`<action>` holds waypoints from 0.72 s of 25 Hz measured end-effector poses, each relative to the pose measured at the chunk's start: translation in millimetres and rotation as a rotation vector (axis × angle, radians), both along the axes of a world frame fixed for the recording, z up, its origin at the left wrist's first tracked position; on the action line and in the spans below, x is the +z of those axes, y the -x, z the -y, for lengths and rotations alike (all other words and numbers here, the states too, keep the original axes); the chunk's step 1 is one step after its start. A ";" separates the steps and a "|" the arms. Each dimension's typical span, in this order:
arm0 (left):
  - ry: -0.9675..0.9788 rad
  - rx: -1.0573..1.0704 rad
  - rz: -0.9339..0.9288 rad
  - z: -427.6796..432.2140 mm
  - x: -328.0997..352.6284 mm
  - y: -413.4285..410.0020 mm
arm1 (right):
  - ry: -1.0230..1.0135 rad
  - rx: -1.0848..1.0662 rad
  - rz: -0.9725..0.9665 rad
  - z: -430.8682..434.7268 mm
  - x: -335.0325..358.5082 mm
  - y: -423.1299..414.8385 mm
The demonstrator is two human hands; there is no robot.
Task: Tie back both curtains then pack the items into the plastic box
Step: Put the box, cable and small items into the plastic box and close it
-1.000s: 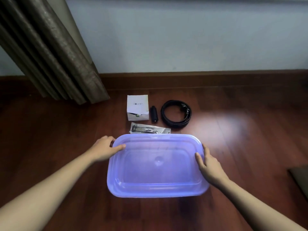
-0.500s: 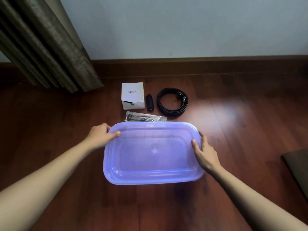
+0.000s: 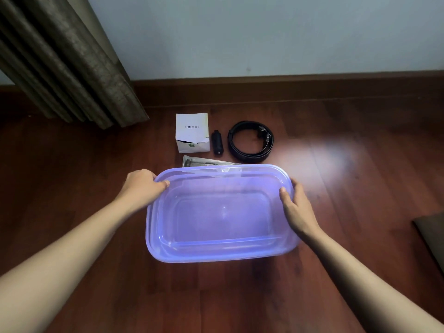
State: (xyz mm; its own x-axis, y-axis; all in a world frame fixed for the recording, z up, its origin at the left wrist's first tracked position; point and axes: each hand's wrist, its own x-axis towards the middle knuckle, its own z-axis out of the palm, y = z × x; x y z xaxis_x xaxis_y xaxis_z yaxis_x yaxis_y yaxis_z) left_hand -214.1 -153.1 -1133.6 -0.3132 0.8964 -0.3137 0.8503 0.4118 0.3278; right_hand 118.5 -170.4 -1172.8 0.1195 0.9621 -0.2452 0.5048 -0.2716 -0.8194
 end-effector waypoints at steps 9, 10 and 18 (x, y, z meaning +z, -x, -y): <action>-0.236 -0.251 0.064 -62.4 44.7 -88.1 | -0.101 -0.346 -0.310 -22.0 56.3 -92.8; -0.285 -0.276 0.102 -66.3 43.7 -105.0 | -0.106 -0.368 -0.327 -16.6 61.1 -105.3; -0.247 -0.781 0.071 -50.8 -37.7 -125.8 | -0.200 -1.110 -0.502 26.1 -7.2 -164.4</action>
State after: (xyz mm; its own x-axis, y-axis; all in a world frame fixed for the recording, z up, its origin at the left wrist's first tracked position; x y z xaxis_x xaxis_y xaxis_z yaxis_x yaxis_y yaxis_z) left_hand -88.3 -102.4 -1171.3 0.4423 0.8938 -0.0746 0.8358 -0.3806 0.3956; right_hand 282.9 -196.6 -1180.1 0.8302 0.4258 -0.3598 -0.3016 -0.1997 -0.9323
